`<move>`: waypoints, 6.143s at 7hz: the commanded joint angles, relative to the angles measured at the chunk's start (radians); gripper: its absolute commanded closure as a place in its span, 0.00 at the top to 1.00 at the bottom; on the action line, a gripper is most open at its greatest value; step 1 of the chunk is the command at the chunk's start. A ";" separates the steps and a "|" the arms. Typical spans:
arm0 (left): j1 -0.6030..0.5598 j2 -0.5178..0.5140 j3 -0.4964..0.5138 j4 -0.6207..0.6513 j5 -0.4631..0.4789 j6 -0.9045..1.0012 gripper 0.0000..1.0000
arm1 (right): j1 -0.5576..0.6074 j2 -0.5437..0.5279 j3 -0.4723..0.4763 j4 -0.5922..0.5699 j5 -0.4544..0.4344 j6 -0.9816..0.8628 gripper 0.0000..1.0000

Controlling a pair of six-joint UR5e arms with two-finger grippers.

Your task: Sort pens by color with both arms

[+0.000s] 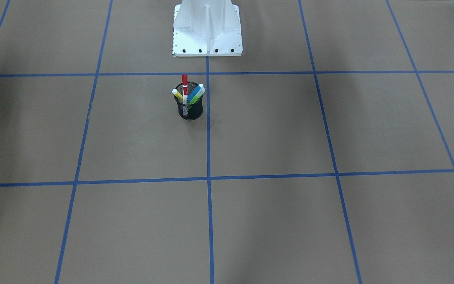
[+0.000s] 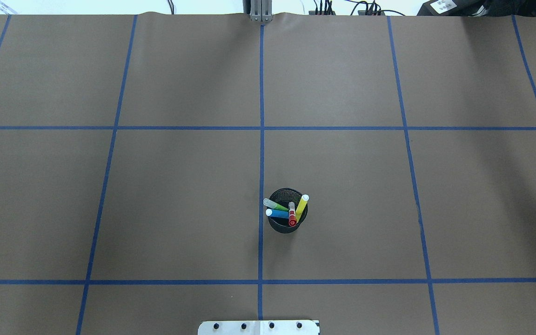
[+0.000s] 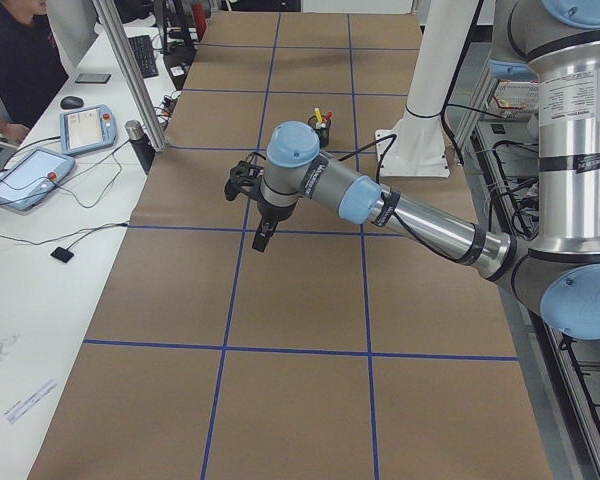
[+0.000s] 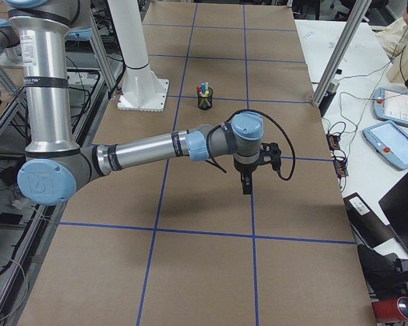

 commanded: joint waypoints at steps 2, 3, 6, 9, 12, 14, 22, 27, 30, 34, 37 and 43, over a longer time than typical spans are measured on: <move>0.000 0.000 -0.001 0.001 -0.003 -0.002 1.00 | -0.014 0.020 0.024 0.002 0.026 -0.007 0.99; 0.000 0.002 -0.001 0.001 -0.003 -0.002 1.00 | -0.039 0.041 0.029 -0.002 0.026 0.001 0.99; 0.000 0.003 0.001 0.001 -0.003 -0.002 1.00 | -0.103 0.107 0.026 -0.012 0.015 0.015 0.99; 0.002 0.003 0.004 0.002 -0.003 -0.011 1.00 | -0.174 0.337 0.057 -0.259 -0.014 0.052 0.99; 0.005 0.000 0.007 0.002 -0.004 -0.018 1.00 | -0.351 0.426 0.148 -0.356 -0.060 0.165 0.99; 0.006 0.000 0.008 0.002 -0.006 -0.025 1.00 | -0.471 0.483 0.225 -0.439 -0.116 0.343 0.99; 0.066 -0.061 0.036 0.002 -0.004 -0.064 1.00 | -0.846 0.742 0.370 -0.800 -0.562 0.780 0.99; 0.068 -0.061 0.044 0.002 -0.004 -0.064 1.00 | -0.936 0.850 0.181 -0.794 -0.551 0.730 0.97; 0.068 -0.061 0.041 0.002 -0.004 -0.064 1.00 | -0.939 0.864 0.120 -0.791 -0.542 0.530 0.97; 0.066 -0.058 0.042 0.002 -0.003 -0.066 1.00 | -0.938 0.864 0.039 -0.621 -0.448 0.366 0.97; 0.066 -0.057 0.044 0.002 -0.004 -0.066 1.00 | -0.936 0.868 -0.086 -0.450 -0.436 0.382 0.97; 0.066 -0.064 0.054 0.008 -0.003 -0.066 1.00 | -1.004 0.830 -0.066 -0.450 -0.436 0.446 0.98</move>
